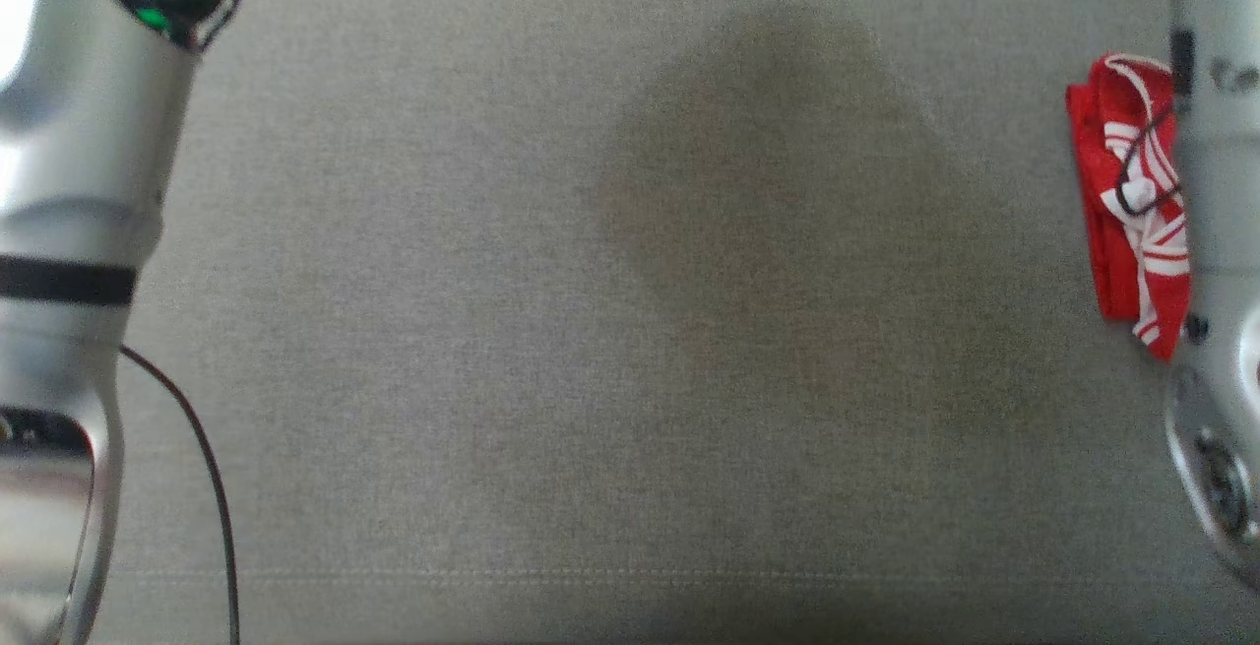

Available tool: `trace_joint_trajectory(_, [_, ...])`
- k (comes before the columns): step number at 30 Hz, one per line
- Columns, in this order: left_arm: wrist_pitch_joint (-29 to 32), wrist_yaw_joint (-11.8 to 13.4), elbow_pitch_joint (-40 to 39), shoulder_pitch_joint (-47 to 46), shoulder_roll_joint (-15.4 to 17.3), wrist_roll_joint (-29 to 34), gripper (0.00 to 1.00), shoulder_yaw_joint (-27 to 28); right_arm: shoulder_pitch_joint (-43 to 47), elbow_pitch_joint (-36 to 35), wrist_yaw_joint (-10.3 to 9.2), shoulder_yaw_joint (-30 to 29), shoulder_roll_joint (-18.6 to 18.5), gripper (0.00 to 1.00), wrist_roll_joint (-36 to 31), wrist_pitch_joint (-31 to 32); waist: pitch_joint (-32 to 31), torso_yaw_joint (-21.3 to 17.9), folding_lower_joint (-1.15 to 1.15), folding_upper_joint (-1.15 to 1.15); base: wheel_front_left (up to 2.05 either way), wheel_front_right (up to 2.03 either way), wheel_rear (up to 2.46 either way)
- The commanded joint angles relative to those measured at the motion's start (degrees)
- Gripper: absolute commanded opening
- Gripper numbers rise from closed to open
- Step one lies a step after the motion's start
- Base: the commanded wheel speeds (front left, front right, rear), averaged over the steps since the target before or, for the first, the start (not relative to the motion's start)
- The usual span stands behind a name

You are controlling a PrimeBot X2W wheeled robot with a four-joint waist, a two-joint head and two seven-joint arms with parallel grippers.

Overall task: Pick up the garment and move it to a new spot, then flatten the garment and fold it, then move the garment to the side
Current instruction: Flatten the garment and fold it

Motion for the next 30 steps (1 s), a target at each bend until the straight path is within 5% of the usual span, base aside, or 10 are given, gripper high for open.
trace_joint_trajectory(1, [-0.57, -0.68, 2.71, -3.16, 1.90, 0.89, 0.00, 3.17, -3.47, 3.14, -0.05, 2.39, 1.15, 0.00, -0.37, -2.10, 2.23, -0.95, 0.00, 0.00, 0.00, 0.00, 0.00])
trace_joint_trajectory(9, [-0.76, -3.97, 11.96, 4.97, -3.78, 2.27, 0.00, 9.21, -2.13, 21.52, -0.05, 11.19, 3.22, 0.00, 2.65, -5.92, 7.24, -1.41, 0.00, 0.00, 0.00, 0.00, 0.00])
trace_joint_trajectory(16, [-0.77, -4.44, 16.88, 15.06, -8.37, 4.80, 0.00, 12.09, 8.20, 29.16, -0.05, 13.62, 3.98, 0.00, 8.30, -8.93, 7.09, -0.17, 0.00, 0.00, 0.00, 0.00, 0.00])
trace_joint_trajectory(23, [-0.77, -4.57, 13.79, 24.62, -11.32, 5.36, 0.00, 13.59, 21.17, 25.14, -0.05, 14.43, 3.03, 0.00, 11.24, -11.35, 3.95, 0.87, 0.00, 0.00, 0.00, 0.00, 0.00])
trace_joint_trajectory(30, [-0.77, -4.59, 4.85, 37.29, -10.48, 3.00, 0.00, 13.27, 40.63, 10.49, -0.05, 11.87, -0.07, 0.00, 11.37, -9.49, 0.27, -0.01, 0.00, 0.00, 0.00, 0.00, 0.00])
